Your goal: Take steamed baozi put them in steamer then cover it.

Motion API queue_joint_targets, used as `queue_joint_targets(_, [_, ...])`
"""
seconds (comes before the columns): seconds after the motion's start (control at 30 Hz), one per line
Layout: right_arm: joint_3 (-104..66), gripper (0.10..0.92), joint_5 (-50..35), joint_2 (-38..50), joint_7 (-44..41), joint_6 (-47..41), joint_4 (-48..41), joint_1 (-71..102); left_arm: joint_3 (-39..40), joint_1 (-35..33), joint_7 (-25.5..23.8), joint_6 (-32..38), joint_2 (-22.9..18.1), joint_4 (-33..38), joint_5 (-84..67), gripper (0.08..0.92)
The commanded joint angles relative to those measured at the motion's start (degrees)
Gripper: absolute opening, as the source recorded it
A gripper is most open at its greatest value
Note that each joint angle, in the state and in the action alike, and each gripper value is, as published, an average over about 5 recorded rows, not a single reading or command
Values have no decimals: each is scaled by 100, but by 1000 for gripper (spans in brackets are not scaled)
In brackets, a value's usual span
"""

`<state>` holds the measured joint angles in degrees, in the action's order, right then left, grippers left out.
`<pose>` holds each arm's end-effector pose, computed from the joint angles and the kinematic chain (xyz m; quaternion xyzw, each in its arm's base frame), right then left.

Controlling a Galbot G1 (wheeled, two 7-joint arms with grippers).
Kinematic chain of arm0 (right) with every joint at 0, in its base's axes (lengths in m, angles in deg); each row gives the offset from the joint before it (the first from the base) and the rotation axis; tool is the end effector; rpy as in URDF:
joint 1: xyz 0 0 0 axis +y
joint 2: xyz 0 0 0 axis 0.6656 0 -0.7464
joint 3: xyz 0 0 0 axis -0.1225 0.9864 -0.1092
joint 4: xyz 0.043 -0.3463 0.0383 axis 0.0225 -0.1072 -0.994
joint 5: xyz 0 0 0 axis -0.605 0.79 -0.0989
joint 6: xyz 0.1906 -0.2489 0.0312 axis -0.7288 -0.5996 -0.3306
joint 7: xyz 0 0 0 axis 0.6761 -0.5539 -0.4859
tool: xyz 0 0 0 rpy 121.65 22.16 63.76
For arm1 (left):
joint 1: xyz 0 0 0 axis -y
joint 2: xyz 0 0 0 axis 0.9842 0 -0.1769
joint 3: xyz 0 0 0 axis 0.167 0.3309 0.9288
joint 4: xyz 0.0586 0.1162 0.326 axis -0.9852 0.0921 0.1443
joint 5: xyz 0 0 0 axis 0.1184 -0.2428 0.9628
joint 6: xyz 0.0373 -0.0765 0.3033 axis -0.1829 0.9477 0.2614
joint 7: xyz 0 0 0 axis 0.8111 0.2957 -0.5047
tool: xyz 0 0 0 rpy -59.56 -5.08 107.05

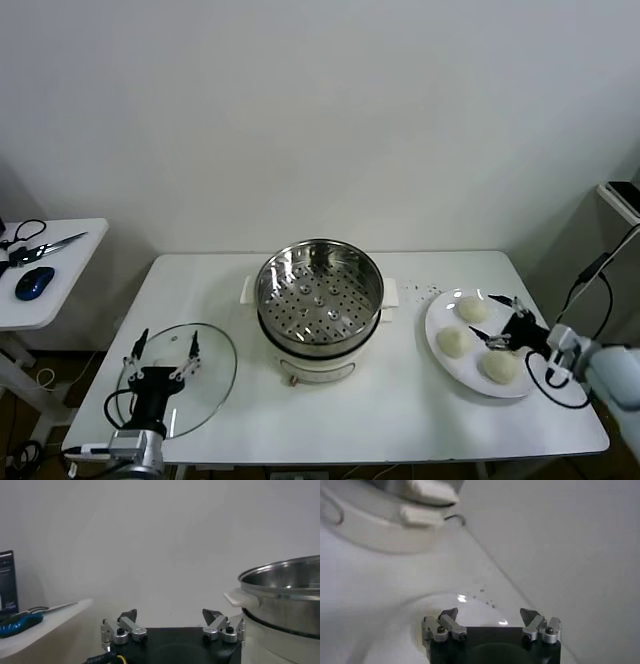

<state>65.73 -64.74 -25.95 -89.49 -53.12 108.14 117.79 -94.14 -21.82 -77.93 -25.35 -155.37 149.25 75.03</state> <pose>0.3620 -0.2890 -0.2326 0.3691 -0.7848 0.4327 0.2461 0.1265 0.0677 -0.3254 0.0516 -0.9924 -0.1066 0.0330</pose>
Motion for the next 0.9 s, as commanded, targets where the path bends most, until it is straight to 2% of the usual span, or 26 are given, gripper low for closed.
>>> queue_joint_targets(0.03, [2328,823,1038,803,-1627,134,-1422,-2815,6,24,27,-49,37,-39,-24,823])
queue_joint_targets(0.17, [3740,823,1285,381,-1811,264,-2109,-4127,1,56,42,-76,53,-53,-29,823])
queue_joint_targets(0.33, [4703,823,1335,-274,-1830,338,-2881,-4824,-26,69,54,-106,58,-86,-56,823])
queue_joint_targets(0.53, [4802,823,1654,-1084,-1762,540,-3745,-4942,-53,104,60,-120,71,-153,-49,823])
queue_joint_targets(0.9, [4709,823,1772,-1845,-1665,595,-4393,-4632,-67,223,189,-241,116,-264,-90,823])
